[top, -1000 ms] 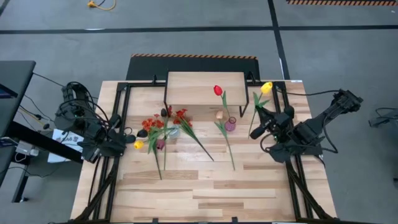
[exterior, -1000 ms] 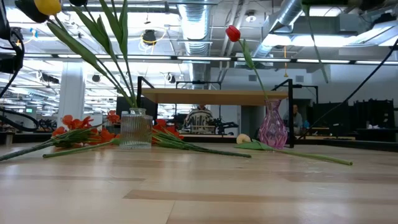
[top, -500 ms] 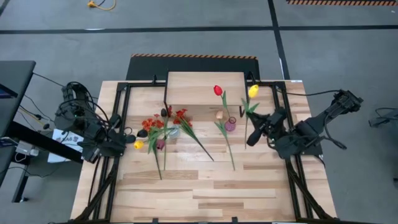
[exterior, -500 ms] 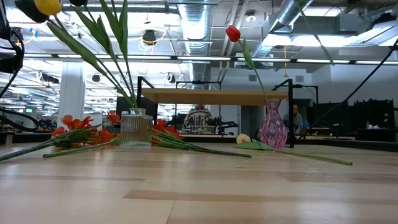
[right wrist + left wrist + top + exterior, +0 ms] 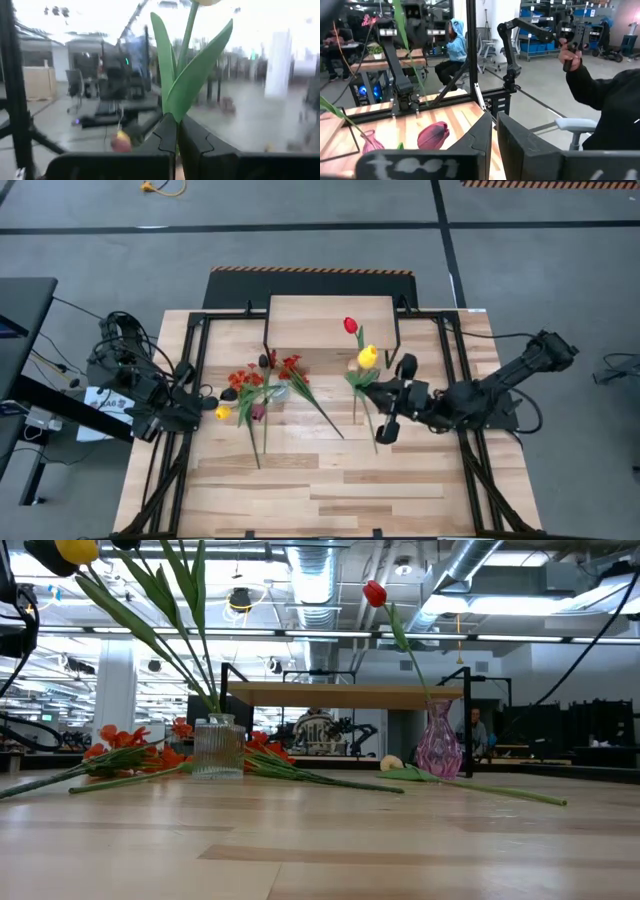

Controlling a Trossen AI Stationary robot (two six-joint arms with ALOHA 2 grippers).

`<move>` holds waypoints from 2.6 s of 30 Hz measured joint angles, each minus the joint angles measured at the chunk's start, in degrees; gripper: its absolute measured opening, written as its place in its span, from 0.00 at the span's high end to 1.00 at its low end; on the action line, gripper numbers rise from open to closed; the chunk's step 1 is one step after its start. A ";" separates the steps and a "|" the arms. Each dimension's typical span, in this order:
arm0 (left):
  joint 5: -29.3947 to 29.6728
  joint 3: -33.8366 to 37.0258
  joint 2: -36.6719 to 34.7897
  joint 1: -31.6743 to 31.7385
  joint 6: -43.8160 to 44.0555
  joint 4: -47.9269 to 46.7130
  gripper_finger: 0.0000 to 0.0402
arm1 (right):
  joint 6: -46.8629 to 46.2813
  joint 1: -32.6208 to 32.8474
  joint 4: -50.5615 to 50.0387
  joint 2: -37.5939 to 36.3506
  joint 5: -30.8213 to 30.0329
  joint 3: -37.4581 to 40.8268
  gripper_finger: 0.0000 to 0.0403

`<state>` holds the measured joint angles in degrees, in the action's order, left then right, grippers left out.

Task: Pick and place flowers into a vace then onto a shelf
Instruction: Put the yellow flower into the purple vase

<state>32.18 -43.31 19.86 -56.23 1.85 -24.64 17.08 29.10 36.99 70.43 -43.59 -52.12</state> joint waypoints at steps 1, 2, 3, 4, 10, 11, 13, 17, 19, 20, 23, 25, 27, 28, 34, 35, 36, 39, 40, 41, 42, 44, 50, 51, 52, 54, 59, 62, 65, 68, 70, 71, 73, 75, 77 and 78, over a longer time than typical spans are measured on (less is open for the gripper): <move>-0.02 0.00 0.00 0.00 0.65 -0.28 0.96 | 3.53 0.13 2.31 0.20 -0.15 0.00 1.00; -0.04 0.00 0.00 0.00 1.04 -0.39 0.96 | 6.71 0.16 4.16 0.22 -0.37 0.00 1.00; -0.02 0.00 0.00 0.00 1.28 -0.35 0.96 | 9.78 0.35 6.11 0.11 -0.41 0.07 1.00; -0.02 0.00 0.00 0.00 1.31 -0.35 0.96 | 12.69 0.51 8.98 -0.20 -0.40 0.60 1.00; -0.05 0.00 0.00 0.00 1.03 -0.35 0.96 | 27.47 -1.17 36.06 -7.18 -3.01 14.43 1.00; -0.09 0.00 0.00 0.00 1.03 -0.35 0.96 | 28.86 -1.83 39.70 -9.11 -2.44 17.81 1.00; -0.11 0.00 0.00 0.00 1.03 -0.35 0.96 | 29.01 -3.25 44.19 -13.21 -2.06 23.90 1.00; -0.12 0.00 0.00 0.00 1.03 -0.35 0.96 | 23.09 -7.26 44.47 -19.82 2.62 33.47 1.00; -0.11 0.00 0.00 0.00 1.03 -0.35 0.96 | 19.81 -9.07 44.45 -20.82 4.08 36.38 1.00; -0.12 0.00 0.00 0.00 1.01 -0.35 0.96 | 18.87 -9.84 44.47 -21.07 4.21 37.51 1.00; -0.11 0.00 0.00 0.00 1.00 -0.33 0.96 | 16.94 -12.43 44.54 -21.27 3.21 39.30 1.00; -0.11 0.00 0.00 0.00 1.00 -0.33 0.96 | 15.57 -14.21 44.48 -20.48 3.25 39.47 1.00; -0.11 0.00 0.00 0.00 1.00 -0.33 0.96 | 14.60 -15.54 44.24 -19.46 3.25 39.50 1.00; -0.11 0.00 0.00 0.00 1.00 -0.33 0.96 | 14.37 -16.17 44.24 -19.00 3.24 39.50 1.00; -0.11 0.00 0.00 0.00 2.19 -0.37 0.96 | 11.55 -18.81 44.35 -15.31 3.21 39.50 1.00; -0.11 0.00 0.00 0.00 2.62 -0.37 0.96 | 11.15 -19.15 44.33 -14.71 3.15 39.50 1.00; -0.11 0.00 0.00 0.00 3.21 -0.37 0.96 | 10.76 -19.44 44.34 -14.15 3.08 39.50 1.00; -0.11 0.00 0.00 0.00 4.40 -0.37 0.96 | 9.82 -20.41 44.46 -12.72 3.06 39.50 1.00; -0.11 0.00 0.00 0.00 4.60 -0.37 0.96 | 9.80 -20.67 44.47 -12.47 3.04 39.50 1.00; -0.09 0.00 0.00 0.00 4.63 -0.37 0.96 | 9.76 -20.81 44.60 -12.23 3.02 39.50 1.00; -0.10 0.00 0.00 0.00 4.68 -0.37 0.96 | 9.73 -21.03 44.55 -12.09 3.01 39.50 1.00; -0.11 0.00 0.00 0.00 4.75 -0.37 0.96 | 9.75 -21.36 44.52 -11.93 3.03 39.50 1.00; -0.10 0.00 0.00 0.00 4.78 -0.37 0.96 | 9.74 -21.38 43.94 -11.94 2.75 39.50 1.00; -0.10 0.00 0.00 0.01 4.78 -0.37 0.96 | 9.71 -21.38 43.42 -11.95 2.26 39.50 1.00; -0.10 0.00 0.00 0.00 4.78 -0.37 0.96 | 9.44 -21.38 42.80 -11.93 1.42 39.50 1.00; -0.10 0.00 0.00 0.00 4.81 -0.38 0.96 | 8.24 -21.38 41.20 -11.93 0.18 39.50 1.00; -0.09 0.00 0.00 0.00 4.81 -0.37 0.96 | 6.88 -21.38 39.69 -11.93 0.01 39.50 1.00; -0.09 0.00 0.00 0.00 4.81 -0.37 0.96 | 6.85 -21.38 39.69 -11.93 0.01 39.50 1.00; -0.09 0.00 0.00 0.00 4.81 -0.37 0.96 | 6.84 -21.38 39.69 -11.93 0.01 39.50 1.00; -0.07 0.00 0.00 0.00 4.81 -0.37 0.96 | 6.84 -21.38 39.67 -11.93 0.01 39.50 1.00; -0.09 0.00 0.00 0.00 4.81 -0.37 0.96 | 6.81 -21.38 39.30 -11.93 0.01 39.50 1.00; -0.09 0.00 0.00 0.02 4.81 -0.37 0.96 | 6.78 -21.38 38.96 -11.93 0.01 39.50 1.00; -0.08 0.00 0.00 0.00 4.81 -0.37 0.96 | 6.68 -21.38 38.04 -11.93 -0.02 39.50 1.00; -0.09 0.00 0.00 0.00 4.81 -0.37 0.96 | 6.08 -21.38 37.37 -11.95 -0.31 39.50 1.00; -0.08 0.00 0.00 0.01 4.81 -0.37 0.96 | 5.56 -21.38 36.25 -11.93 -0.50 39.50 1.00; -0.09 0.00 0.00 0.02 4.81 -0.37 0.96 | 5.37 -21.38 35.92 -11.93 -0.76 39.50 1.00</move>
<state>32.10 -43.31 19.86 -56.21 6.66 -25.02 22.45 7.73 72.92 58.50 -44.35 -12.62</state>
